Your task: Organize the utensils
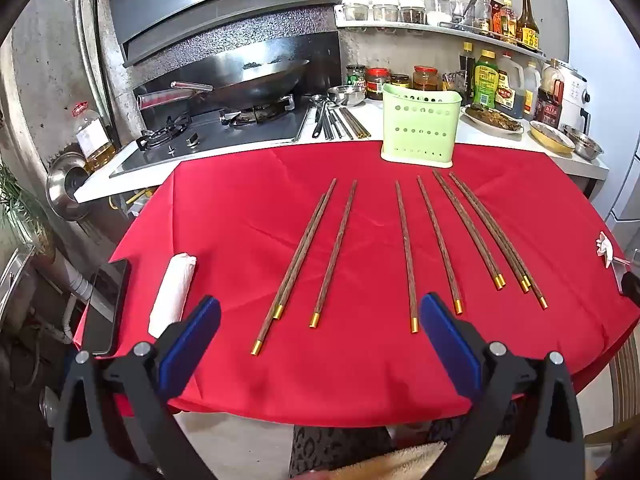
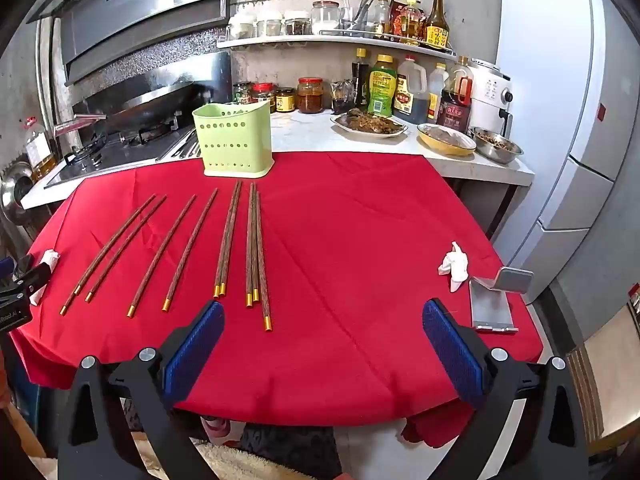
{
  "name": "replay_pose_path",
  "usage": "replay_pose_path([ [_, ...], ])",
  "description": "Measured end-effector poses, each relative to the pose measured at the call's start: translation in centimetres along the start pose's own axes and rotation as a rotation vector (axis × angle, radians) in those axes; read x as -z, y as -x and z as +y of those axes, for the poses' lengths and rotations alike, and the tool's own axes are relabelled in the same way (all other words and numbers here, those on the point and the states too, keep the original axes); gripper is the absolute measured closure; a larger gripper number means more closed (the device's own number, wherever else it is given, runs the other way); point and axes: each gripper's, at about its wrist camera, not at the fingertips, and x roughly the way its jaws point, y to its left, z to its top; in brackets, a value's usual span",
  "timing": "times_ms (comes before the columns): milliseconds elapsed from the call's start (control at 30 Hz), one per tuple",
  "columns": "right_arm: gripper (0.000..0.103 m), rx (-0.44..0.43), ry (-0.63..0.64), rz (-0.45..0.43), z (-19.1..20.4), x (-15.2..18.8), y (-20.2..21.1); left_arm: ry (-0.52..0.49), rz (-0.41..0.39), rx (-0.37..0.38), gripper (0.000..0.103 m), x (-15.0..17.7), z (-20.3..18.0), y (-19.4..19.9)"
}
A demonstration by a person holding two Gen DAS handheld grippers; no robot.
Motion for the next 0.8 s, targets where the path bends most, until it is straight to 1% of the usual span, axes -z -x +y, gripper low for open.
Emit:
replay_pose_path([
  [267, 0.006, -0.012, 0.002, 0.001, -0.01, -0.07, -0.10, 0.001, 0.005, -0.004, 0.006, -0.13, 0.37, -0.30],
  [300, 0.006, -0.002, 0.004, 0.001, 0.10, 0.10, -0.20, -0.003, -0.002, -0.006, 0.006, -0.13, 0.04, 0.29],
  [533, 0.006, -0.001, 0.001, 0.000, -0.04, -0.07, -0.15, -0.007, 0.001, -0.003, 0.006, -0.07, -0.54, 0.69],
  [567, 0.006, -0.001, 0.001, 0.002, -0.08, -0.04, -0.20, -0.005, 0.002, 0.000, 0.006, -0.36, 0.07, 0.16],
  [800, 0.006, 0.003, 0.002, 0.007, 0.22, -0.23, -0.34, -0.004, 0.002, -0.002, 0.006, -0.25, 0.00, -0.16],
])
